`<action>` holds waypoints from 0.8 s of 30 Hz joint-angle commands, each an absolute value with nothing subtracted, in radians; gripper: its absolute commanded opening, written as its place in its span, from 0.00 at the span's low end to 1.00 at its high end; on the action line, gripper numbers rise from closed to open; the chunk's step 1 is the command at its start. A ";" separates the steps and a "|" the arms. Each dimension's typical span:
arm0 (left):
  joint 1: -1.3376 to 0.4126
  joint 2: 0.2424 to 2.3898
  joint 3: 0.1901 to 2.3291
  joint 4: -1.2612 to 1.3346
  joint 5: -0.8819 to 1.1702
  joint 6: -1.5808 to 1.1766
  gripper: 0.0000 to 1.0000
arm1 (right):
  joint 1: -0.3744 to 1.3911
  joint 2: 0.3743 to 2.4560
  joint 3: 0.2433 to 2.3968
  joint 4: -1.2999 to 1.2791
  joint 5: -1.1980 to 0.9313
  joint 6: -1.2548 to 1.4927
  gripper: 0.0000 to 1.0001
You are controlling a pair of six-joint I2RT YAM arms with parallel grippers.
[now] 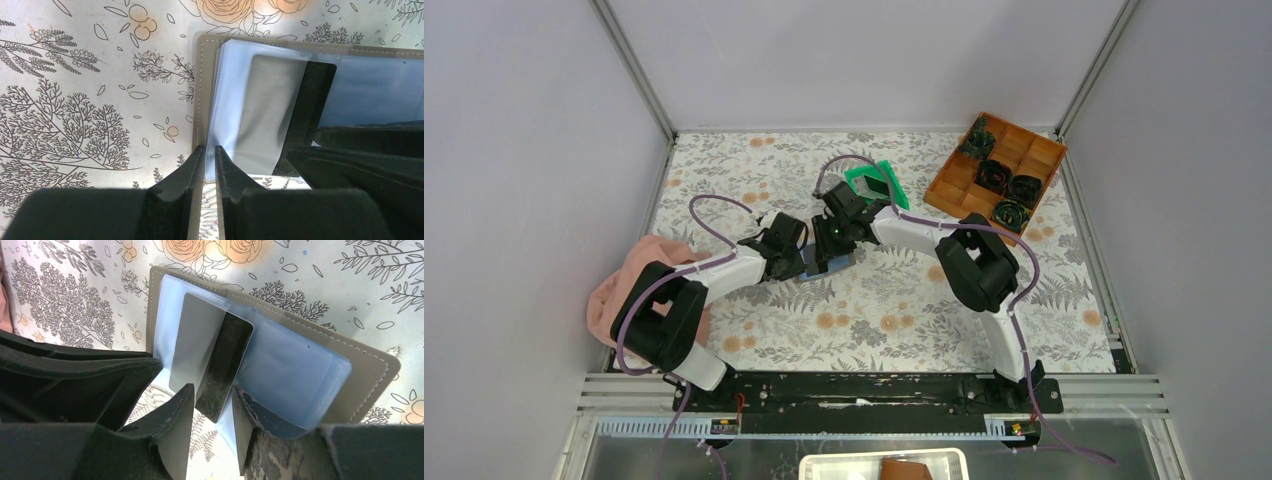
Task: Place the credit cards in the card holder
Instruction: Insert the credit card into the card holder.
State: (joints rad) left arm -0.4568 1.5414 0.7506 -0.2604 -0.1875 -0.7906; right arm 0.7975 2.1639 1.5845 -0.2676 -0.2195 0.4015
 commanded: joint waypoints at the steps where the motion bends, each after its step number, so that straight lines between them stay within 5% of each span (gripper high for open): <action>1: -0.441 1.610 0.698 -0.302 -0.219 -0.773 0.18 | 0.788 2.084 1.573 -0.231 -0.172 0.409 0.41; 16: -0.435 1.618 0.702 -0.302 -0.222 -0.759 0.18 | 0.777 2.142 1.613 -0.302 -0.103 0.385 0.11; 24: -0.433 1.621 0.706 -0.301 -0.223 -0.752 0.18 | 0.780 2.175 1.618 -0.302 -0.151 0.400 0.10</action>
